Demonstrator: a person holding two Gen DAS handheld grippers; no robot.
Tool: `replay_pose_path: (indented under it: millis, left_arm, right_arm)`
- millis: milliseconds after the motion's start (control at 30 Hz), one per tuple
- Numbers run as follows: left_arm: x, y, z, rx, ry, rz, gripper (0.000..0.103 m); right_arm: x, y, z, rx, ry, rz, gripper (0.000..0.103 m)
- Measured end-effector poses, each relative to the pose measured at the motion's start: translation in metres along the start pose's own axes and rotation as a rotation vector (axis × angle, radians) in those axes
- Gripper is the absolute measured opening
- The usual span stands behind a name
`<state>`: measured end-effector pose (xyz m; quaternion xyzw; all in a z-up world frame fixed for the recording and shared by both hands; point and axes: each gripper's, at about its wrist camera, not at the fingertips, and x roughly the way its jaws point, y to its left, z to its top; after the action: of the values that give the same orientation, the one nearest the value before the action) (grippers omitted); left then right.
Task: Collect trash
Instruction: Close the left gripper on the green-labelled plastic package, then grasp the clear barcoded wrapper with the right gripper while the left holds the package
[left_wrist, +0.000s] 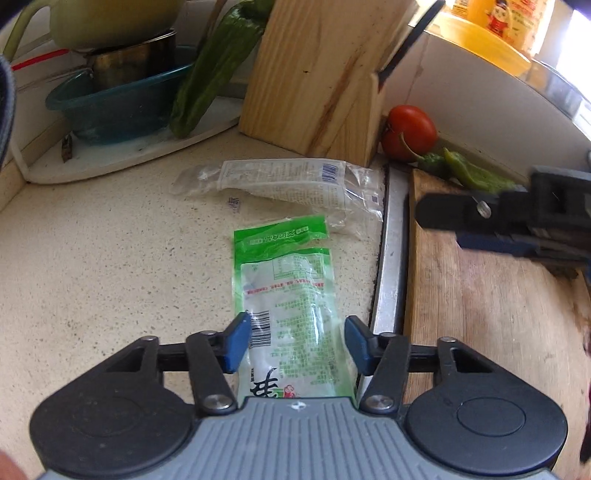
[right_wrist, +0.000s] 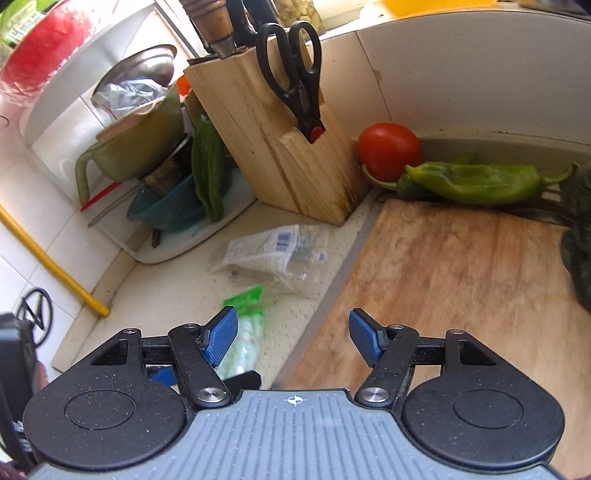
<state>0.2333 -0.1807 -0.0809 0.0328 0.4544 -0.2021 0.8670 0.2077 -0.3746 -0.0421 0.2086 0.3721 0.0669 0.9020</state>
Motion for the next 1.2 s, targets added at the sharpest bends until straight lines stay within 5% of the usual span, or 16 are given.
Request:
replay_pose_path:
  millis: [167,533,600,700,867,1200]
  left_arm:
    - [-0.012,0.009,-0.002,0.016,0.018,-0.016,0.017]
    - [-0.043,0.055,-0.01,-0.042,0.009,-0.017,0.004]
    - [-0.046,0.057,-0.009,-0.03,0.013,-0.007,0.009]
    - [-0.043,0.06,-0.008,-0.014,0.016,0.008,0.041]
    - [-0.033,0.055,-0.009,0.012,0.029,-0.005,0.059]
    - [-0.01,0.057,-0.004,0.03,0.044,0.119,0.065]
  right_arm:
    - [0.012,0.0,0.01,-0.031,0.009,0.023,0.074]
    - [0.059,0.029,0.035,-0.262,0.06,0.009,0.081]
    - [0.07,0.036,0.039,-0.312,0.079,0.012,0.081]
    - [0.085,0.047,0.045,-0.417,0.098,0.017,0.086]
    - [0.108,0.058,0.049,-0.518,0.142,0.019,0.086]
    - [0.127,0.063,0.054,-0.583,0.2,0.07,0.088]
